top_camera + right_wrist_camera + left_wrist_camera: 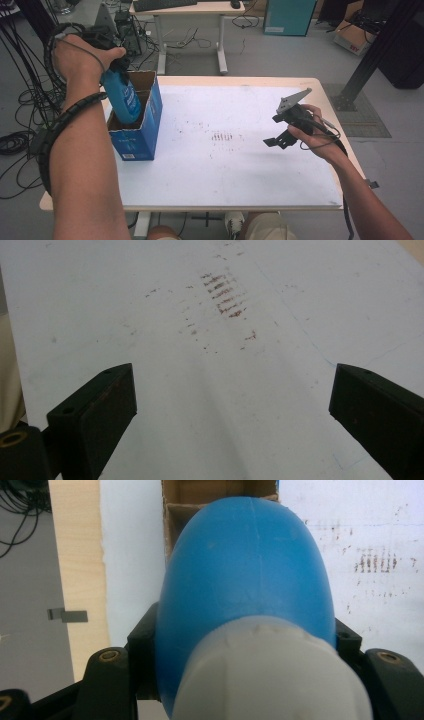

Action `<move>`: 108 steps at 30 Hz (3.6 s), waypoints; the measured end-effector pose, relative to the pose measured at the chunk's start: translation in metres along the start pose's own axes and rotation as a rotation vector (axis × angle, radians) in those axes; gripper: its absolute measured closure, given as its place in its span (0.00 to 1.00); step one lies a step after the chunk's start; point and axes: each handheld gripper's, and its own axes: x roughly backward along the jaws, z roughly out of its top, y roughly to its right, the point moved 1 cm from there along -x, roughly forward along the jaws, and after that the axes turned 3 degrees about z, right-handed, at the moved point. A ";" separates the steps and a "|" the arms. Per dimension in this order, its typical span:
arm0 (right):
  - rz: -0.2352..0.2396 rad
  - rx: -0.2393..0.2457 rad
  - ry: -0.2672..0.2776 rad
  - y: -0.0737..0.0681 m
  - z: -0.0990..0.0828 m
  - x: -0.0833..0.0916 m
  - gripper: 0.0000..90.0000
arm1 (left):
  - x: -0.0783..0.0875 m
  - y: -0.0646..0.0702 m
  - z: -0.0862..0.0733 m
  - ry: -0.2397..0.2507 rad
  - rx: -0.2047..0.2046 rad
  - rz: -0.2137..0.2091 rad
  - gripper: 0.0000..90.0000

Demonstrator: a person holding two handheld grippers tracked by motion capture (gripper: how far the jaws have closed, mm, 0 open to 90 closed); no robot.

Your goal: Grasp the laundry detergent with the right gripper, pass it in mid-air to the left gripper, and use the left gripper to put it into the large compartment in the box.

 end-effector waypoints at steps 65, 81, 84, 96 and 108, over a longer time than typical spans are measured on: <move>0.007 -0.018 -0.042 0.007 0.000 -0.019 0.06 | -0.134 0.009 -0.019 0.047 -0.055 0.037 0.42; -0.008 -0.037 -0.027 0.007 0.003 -0.014 0.06 | -0.134 0.008 -0.019 0.049 -0.055 0.033 0.42; -0.007 -0.025 -0.027 0.009 0.002 -0.014 0.06 | -0.134 0.009 -0.019 0.050 -0.056 0.035 0.42; -0.009 -0.026 -0.029 0.009 0.001 -0.011 0.06 | -0.134 0.009 -0.018 0.045 -0.057 0.038 0.42; -0.011 -0.026 -0.025 0.010 0.000 -0.010 0.06 | -0.134 0.009 -0.018 0.044 -0.056 0.040 0.42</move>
